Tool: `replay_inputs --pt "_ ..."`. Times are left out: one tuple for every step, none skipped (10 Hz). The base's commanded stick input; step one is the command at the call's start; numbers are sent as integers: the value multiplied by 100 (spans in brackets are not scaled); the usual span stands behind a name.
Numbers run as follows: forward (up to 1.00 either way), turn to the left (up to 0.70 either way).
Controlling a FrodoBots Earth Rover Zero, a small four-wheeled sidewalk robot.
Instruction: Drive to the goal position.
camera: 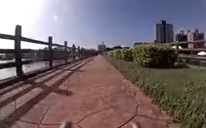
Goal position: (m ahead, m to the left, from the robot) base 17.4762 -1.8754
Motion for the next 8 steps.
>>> replay_inputs --pt "50 0" --pt "50 1" --pt "50 3" --pt "50 0" --pt "50 0" --pt "50 0" --pt "50 0" --pt "50 0"
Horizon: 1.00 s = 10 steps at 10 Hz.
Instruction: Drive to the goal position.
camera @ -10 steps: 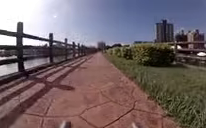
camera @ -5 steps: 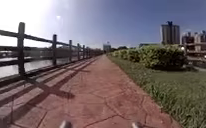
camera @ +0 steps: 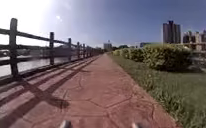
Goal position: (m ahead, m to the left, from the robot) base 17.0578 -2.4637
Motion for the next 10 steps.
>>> replay_inputs --pt "50 0" --pt "50 0" --pt "50 26" --pt "50 50" --pt "50 48" --pt "50 3" --pt "50 6" --pt "50 3" --pt "50 0" --pt "50 0"
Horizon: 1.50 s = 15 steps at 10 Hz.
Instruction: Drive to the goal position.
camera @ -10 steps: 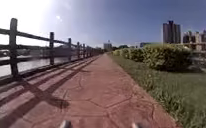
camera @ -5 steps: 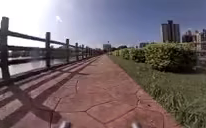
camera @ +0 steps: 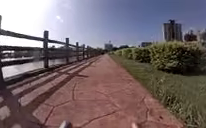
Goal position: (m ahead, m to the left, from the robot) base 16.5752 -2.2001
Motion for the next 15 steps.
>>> replay_inputs --pt "50 0" --pt "50 0" --pt "50 0" --pt "50 0" --pt "50 0" --pt "50 40" --pt "50 50" --pt "50 50" --pt "50 10" --pt "50 8" --pt "50 7" --pt "50 0" --pt "50 0" --pt "50 0" --pt "50 0"
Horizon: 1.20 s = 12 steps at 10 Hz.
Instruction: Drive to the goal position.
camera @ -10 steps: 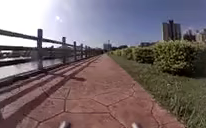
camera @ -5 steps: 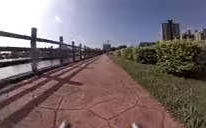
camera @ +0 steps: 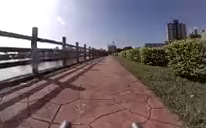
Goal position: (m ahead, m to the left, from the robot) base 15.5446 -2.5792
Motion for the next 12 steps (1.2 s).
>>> replay_inputs --pt "50 0" --pt "50 0" --pt "50 0" --pt "50 0" --pt "50 0" --pt "50 0" --pt "50 0" --pt "50 0" --pt "50 0" --pt "50 0" --pt "50 0" --pt "50 0"
